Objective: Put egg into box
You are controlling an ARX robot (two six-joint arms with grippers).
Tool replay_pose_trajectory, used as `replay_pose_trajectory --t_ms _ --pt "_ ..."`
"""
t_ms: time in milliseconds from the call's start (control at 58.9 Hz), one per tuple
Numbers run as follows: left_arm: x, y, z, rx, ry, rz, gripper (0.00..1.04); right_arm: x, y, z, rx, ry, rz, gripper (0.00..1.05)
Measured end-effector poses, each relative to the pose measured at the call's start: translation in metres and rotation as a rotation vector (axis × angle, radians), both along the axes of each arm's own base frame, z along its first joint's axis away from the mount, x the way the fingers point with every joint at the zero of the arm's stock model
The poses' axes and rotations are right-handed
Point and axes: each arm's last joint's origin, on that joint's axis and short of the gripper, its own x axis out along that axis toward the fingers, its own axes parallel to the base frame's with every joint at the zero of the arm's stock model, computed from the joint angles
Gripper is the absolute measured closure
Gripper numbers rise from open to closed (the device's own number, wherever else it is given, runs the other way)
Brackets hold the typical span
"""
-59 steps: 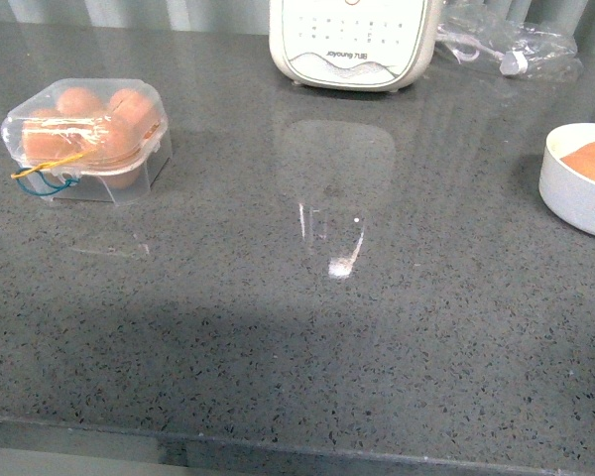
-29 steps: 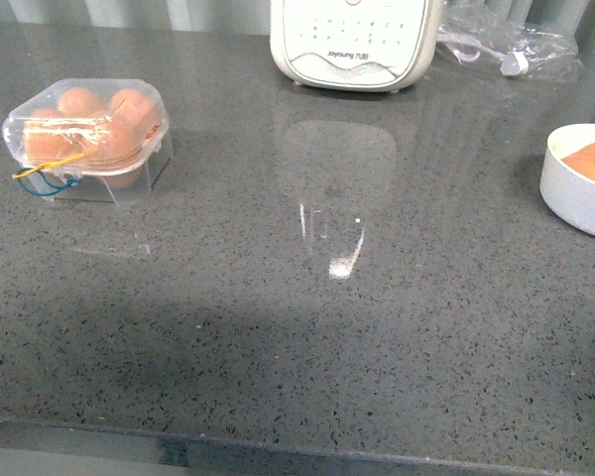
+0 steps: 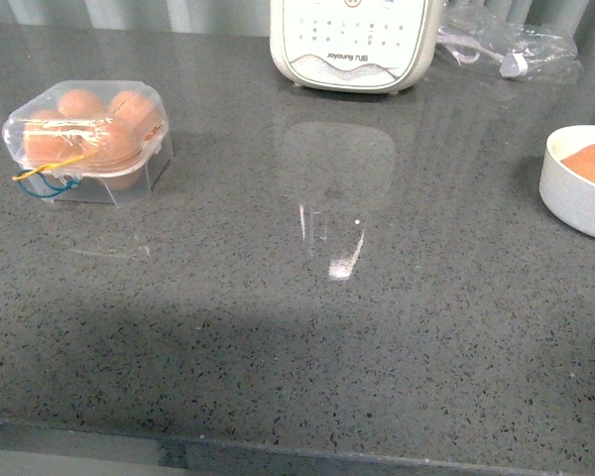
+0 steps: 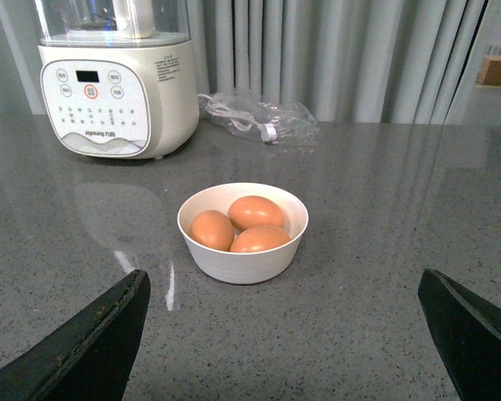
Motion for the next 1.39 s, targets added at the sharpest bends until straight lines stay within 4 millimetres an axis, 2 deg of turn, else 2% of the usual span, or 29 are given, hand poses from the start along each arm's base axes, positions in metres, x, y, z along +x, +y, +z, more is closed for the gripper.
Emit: replay_pose_trajectory --t_ms 526,696,1002,1036,1223,1342,1392 --pt "-0.01 0.0 -0.001 0.0 -0.033 0.002 1.01 0.0 0.0 0.0 0.0 0.0 0.0 0.07" --pt "-0.021 0.0 -0.004 0.0 -0.028 0.001 1.01 0.0 0.0 0.0 0.0 0.0 0.0 0.07" --pt "-0.022 0.0 -0.004 0.0 -0.027 0.002 1.01 0.0 0.0 0.0 0.0 0.0 0.0 0.07" --pt "-0.022 0.0 -0.004 0.0 -0.027 0.002 0.96 0.0 0.0 0.0 0.0 0.0 0.0 0.07" --pt "-0.022 0.0 -0.004 0.0 -0.026 0.002 0.55 0.0 0.0 0.0 0.0 0.0 0.0 0.07" --pt "-0.022 0.0 -0.004 0.0 -0.026 0.002 0.37 0.0 0.0 0.0 0.0 0.0 0.0 0.07" --pt "-0.022 0.0 -0.004 0.0 -0.026 0.002 0.25 0.0 0.0 0.0 0.0 0.0 0.0 0.07"
